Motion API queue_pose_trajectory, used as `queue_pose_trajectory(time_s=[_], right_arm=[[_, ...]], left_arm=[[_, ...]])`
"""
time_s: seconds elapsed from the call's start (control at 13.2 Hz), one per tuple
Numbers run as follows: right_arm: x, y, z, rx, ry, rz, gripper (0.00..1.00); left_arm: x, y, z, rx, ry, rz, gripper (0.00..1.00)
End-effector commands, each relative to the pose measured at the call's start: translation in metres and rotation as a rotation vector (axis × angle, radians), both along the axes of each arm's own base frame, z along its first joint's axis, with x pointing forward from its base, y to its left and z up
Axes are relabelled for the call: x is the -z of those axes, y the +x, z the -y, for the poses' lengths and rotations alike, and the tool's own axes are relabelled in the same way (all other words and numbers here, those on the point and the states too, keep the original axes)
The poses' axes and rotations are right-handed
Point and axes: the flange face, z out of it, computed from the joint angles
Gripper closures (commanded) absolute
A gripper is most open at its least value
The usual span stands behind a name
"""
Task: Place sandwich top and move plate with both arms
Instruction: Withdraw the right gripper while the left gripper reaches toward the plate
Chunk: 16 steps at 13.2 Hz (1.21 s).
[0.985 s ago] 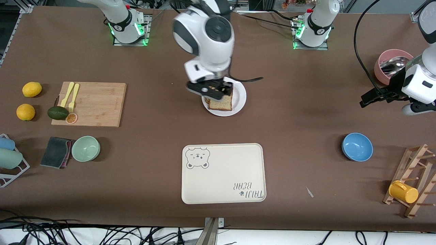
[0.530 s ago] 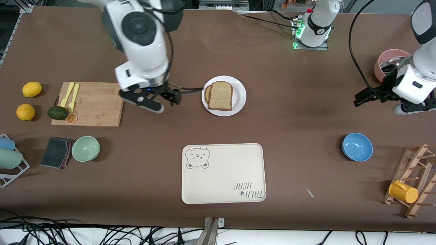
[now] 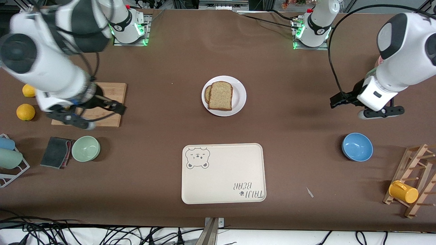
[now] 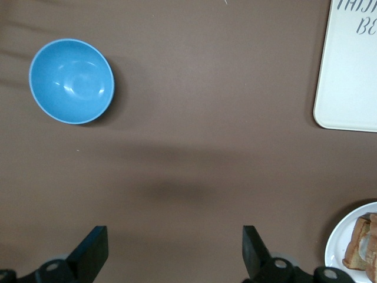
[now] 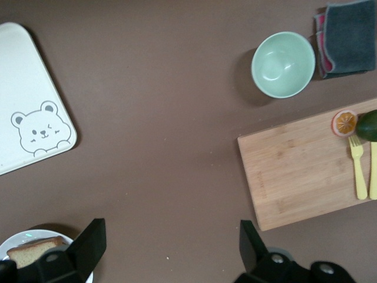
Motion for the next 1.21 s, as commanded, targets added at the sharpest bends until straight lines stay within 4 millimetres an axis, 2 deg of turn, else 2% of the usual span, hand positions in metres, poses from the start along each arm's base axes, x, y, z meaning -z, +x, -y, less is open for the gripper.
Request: queue_pose_trajectory(time_s=[0.0, 0.08, 0.15, 0.23, 0.38, 0.45, 0.61, 0.76, 0.83, 0.91, 1.06, 1.14], right_arm=[[-0.018, -0.016, 0.031, -0.012, 0.065, 0.000, 0.00], [-0.017, -0.019, 0.043, -0.036, 0.082, -0.010, 0.00], [-0.020, -0.029, 0.048, -0.042, 0.104, -0.015, 0.00], [-0.013, -0.036, 0.048, -0.047, 0.094, -0.024, 0.00], [-0.024, -0.049, 0.053, -0.050, 0.079, -0.016, 0.00], [-0.029, -0.058, 0.068, -0.059, 0.076, -0.008, 0.00], [-0.039, -0.073, 0.083, -0.079, 0.071, -0.026, 0.00], [-0.042, -0.071, 0.099, -0.074, 0.042, -0.023, 0.00], [-0.042, -0.068, 0.113, -0.090, 0.034, -0.014, 0.00], [-0.046, -0.063, 0.118, -0.121, 0.040, 0.006, 0.00], [-0.048, -0.051, 0.122, -0.127, 0.042, 0.021, 0.00], [-0.041, -0.047, 0.121, -0.117, 0.041, 0.007, 0.00]], left_arm=[[0.023, -0.010, 0.009, 0.005, -0.018, 0.024, 0.00], [0.032, -0.012, 0.011, 0.006, -0.017, 0.031, 0.00], [0.043, -0.015, 0.012, 0.007, -0.017, 0.035, 0.00], [0.055, -0.018, 0.013, 0.009, -0.016, 0.041, 0.00], [0.079, -0.029, 0.029, 0.018, -0.018, 0.058, 0.00], [0.087, -0.034, 0.038, 0.020, -0.026, 0.065, 0.00], [0.100, -0.042, 0.051, -0.023, -0.078, 0.059, 0.00], [0.112, -0.050, 0.063, -0.031, -0.105, 0.052, 0.00], [0.118, -0.055, 0.067, -0.036, -0.116, 0.045, 0.00], [0.127, -0.058, 0.072, -0.047, -0.134, 0.042, 0.00], [0.148, -0.070, 0.097, -0.051, -0.175, 0.038, 0.00], [0.157, -0.076, 0.103, -0.047, -0.180, 0.044, 0.00]])
